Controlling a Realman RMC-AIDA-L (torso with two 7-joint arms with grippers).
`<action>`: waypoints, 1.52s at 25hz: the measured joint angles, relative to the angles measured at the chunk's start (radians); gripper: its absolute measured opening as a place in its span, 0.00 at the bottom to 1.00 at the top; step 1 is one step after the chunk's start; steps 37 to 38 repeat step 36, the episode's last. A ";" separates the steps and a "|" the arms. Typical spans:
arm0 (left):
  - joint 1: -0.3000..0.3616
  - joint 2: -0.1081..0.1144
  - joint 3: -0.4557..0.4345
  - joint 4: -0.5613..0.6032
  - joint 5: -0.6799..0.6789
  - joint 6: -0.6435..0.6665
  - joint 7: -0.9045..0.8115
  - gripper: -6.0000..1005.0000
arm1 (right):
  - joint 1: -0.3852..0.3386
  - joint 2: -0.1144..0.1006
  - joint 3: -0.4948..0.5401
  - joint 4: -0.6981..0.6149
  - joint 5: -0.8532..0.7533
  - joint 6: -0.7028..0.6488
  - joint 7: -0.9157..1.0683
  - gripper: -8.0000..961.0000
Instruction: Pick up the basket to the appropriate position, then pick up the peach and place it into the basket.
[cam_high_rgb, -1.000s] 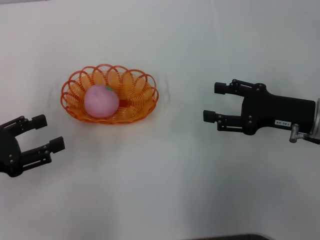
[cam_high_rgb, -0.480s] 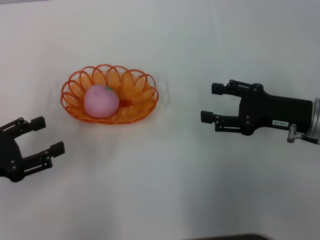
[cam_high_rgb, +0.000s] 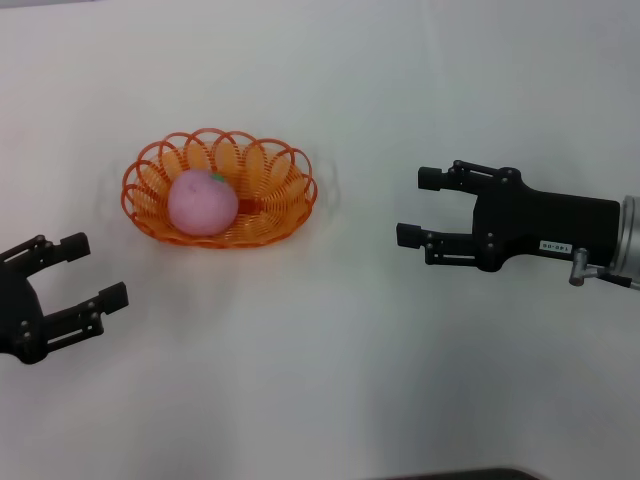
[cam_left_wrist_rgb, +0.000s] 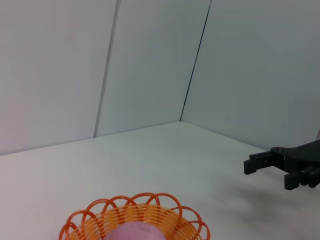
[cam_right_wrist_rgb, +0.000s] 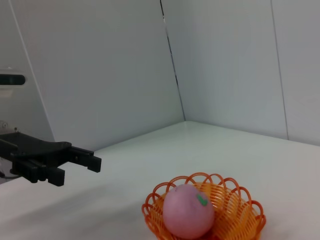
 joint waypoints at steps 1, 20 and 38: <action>0.000 0.000 0.000 0.000 0.000 0.000 0.000 0.79 | 0.002 0.001 0.004 0.000 -0.008 0.000 0.000 0.89; 0.002 -0.001 -0.002 0.000 0.000 0.001 -0.005 0.79 | -0.033 -0.033 0.038 -0.007 -0.011 -0.052 0.009 0.89; 0.003 -0.001 -0.001 -0.011 0.000 0.002 0.000 0.79 | -0.033 -0.033 0.040 -0.002 -0.010 -0.052 0.009 0.89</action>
